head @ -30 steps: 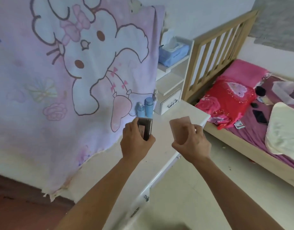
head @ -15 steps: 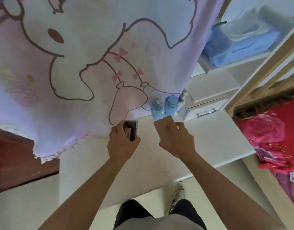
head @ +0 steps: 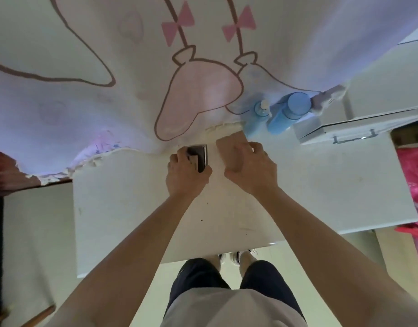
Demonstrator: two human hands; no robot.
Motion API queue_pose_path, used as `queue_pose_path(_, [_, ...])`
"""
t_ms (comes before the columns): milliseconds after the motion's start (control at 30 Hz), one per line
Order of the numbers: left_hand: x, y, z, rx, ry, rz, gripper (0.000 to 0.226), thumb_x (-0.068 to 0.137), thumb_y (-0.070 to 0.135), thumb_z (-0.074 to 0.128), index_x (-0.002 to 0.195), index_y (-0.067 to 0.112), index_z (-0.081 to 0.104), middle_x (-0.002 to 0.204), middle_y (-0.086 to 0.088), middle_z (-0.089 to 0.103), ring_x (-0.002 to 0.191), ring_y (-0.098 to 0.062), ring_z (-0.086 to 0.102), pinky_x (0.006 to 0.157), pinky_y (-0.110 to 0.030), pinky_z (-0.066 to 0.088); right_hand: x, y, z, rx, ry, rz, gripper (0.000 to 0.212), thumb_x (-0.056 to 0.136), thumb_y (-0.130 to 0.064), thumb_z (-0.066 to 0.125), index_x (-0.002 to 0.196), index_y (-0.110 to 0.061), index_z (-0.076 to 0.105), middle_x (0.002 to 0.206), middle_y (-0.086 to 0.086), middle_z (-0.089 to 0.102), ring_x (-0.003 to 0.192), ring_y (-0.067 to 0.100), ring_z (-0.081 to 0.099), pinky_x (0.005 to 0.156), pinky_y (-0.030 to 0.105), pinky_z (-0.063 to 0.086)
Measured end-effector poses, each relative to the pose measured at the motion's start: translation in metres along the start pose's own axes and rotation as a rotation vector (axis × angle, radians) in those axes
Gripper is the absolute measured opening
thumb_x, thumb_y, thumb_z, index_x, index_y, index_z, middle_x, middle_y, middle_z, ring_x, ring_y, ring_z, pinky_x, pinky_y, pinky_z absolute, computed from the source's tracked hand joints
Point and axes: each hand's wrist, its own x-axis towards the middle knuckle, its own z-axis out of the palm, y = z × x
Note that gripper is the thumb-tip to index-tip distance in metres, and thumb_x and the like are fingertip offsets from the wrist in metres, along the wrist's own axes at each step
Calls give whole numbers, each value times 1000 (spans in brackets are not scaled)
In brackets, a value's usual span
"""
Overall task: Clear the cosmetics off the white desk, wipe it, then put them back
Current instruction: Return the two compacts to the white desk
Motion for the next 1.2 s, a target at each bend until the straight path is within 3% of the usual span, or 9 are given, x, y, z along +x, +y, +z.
queue_pose_path(133, [19,-4,6,28,-5,22,74,72,46,73,132,18,38,125,-7,49,112,-30,51,82,-42,49,14,-7,11,11,7,49,71,71,-45,70,135,-27,44,133,3,46,110,29,55,82,39,48])
queue_pose_path(433, [40,4,15,72,8,70,53,73,46,71,111,18,47,122,-8,47,106,-31,50,75,-39,47,26,-9,25,-1,93,105,70,73,-50,69,136,-29,45,136,2,47,110,28,53,80,38,47])
queue_pose_path(700, [53,17,26,115,61,67,56,77,48,71,116,16,47,122,-10,47,107,-31,50,75,-38,45,27,-3,31,-63,130,48,66,84,-63,60,137,-28,46,145,6,42,120,31,48,81,44,51])
queue_pose_path(867, [41,17,14,144,46,93,50,87,49,59,122,14,47,126,-13,47,110,-32,49,80,-43,50,9,8,17,-25,123,26,61,91,-52,56,142,-21,45,151,11,40,131,33,43,89,48,50])
queue_pose_path(967, [17,9,-7,143,130,160,44,95,47,47,123,15,48,126,-12,50,108,-32,52,79,-45,53,-7,12,-7,-4,183,-36,44,94,-43,53,131,-19,57,137,7,53,118,29,54,80,42,52])
queue_pose_path(1067, [-15,1,-37,169,265,234,41,98,44,40,124,14,50,127,-12,54,110,-33,54,84,-46,51,-22,5,-31,-16,245,-169,25,97,-35,48,110,-19,62,105,4,63,91,26,61,62,32,46])
queue_pose_path(1133, [-41,-7,-59,200,403,272,43,100,43,37,130,15,50,137,-13,51,121,-34,51,93,-47,46,-28,-6,-45,-35,271,-299,26,99,-37,38,98,-21,58,89,0,60,79,24,60,54,28,43])
queue_pose_path(1200, [-71,-17,-82,220,533,273,48,101,42,38,140,14,45,149,-15,42,134,-34,42,104,-49,38,-32,-21,-54,-10,285,-439,33,100,-41,31,103,-20,57,96,1,60,83,24,59,58,28,44])
